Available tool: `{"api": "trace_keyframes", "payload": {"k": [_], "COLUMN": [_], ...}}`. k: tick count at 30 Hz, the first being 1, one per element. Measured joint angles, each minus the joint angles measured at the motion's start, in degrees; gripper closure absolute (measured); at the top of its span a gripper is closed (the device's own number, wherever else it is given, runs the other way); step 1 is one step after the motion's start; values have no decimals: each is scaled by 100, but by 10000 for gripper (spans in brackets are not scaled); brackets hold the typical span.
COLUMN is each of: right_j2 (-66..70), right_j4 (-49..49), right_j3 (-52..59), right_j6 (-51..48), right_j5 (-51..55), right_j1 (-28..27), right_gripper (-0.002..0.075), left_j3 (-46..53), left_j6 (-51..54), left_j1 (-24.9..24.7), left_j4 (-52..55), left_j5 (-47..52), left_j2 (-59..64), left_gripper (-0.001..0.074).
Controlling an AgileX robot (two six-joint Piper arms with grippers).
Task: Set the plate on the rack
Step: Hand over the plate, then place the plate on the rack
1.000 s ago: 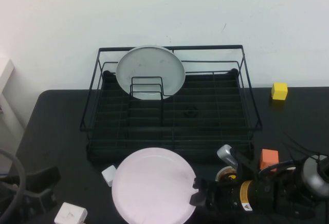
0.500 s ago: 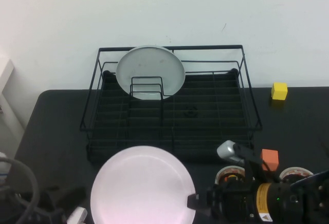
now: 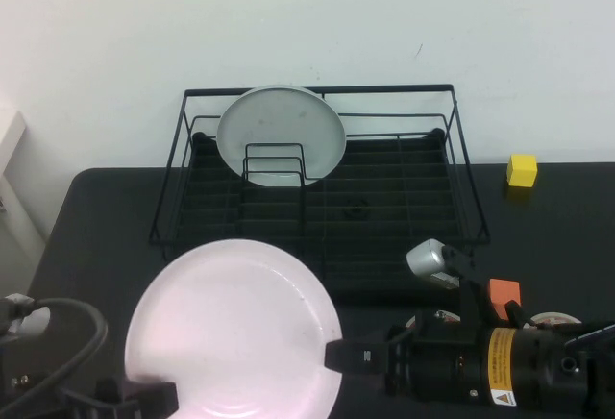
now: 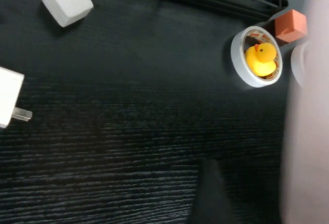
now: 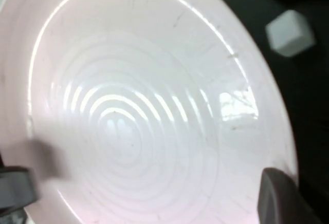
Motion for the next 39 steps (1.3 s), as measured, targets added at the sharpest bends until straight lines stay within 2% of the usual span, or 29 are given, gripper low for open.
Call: {"api": "trace_keyframes", "payload": {"k": [3, 9, 10, 17, 20, 22, 25, 27, 29, 32, 35, 39], "right_j2": [-9, -9, -9, -9, -9, -9, -9, -9, -21, -174, -391, -801], "right_j4": [-62, -269, -295, -396, -365, -220, -37, -26, -77, -490, -1344, -2710], "right_j3": [0, 0, 9, 22, 40, 40, 40, 40, 40, 40, 40, 40], "right_j6": [-4, -113, -156, -359, -418, -442, -452, -453, -382, -186, 167, 678], "right_j5": [-268, -318, -318, -390, -538, -688, -1067, -1332, -1536, -1719, -1742, -1765], "right_j1": [0, 0, 0, 0, 0, 0, -62, -191, -383, -892, -1586, -2378], "right_gripper": [697, 697, 696, 692, 640, 549, 365, 274, 224, 197, 191, 253], "left_j3": [0, 0, 0, 0, 0, -10, -21, -33, -41, -66, -272, -758], "left_j6": [0, 249, 316, 797, 1362, 1786, 2461, 2934, 3462, 4024, 4301, 4608], "left_j1": [0, 0, 0, 0, 0, 0, 0, 0, 0, 0, 0, 0], "left_j4": [93, 105, 94, -32, -142, -347, -730, -996, -1200, -1225, -1172, -1198], "left_j5": [-21, -102, -105, -165, -256, -314, -409, -439, -439, -405, -455, -929], "left_j2": [0, 0, 0, 0, 0, 0, 0, 0, 0, 10, 10, 48], "left_gripper": [351, 643, 662, 669, 669, 669, 669, 669, 669, 669, 669, 670]}}
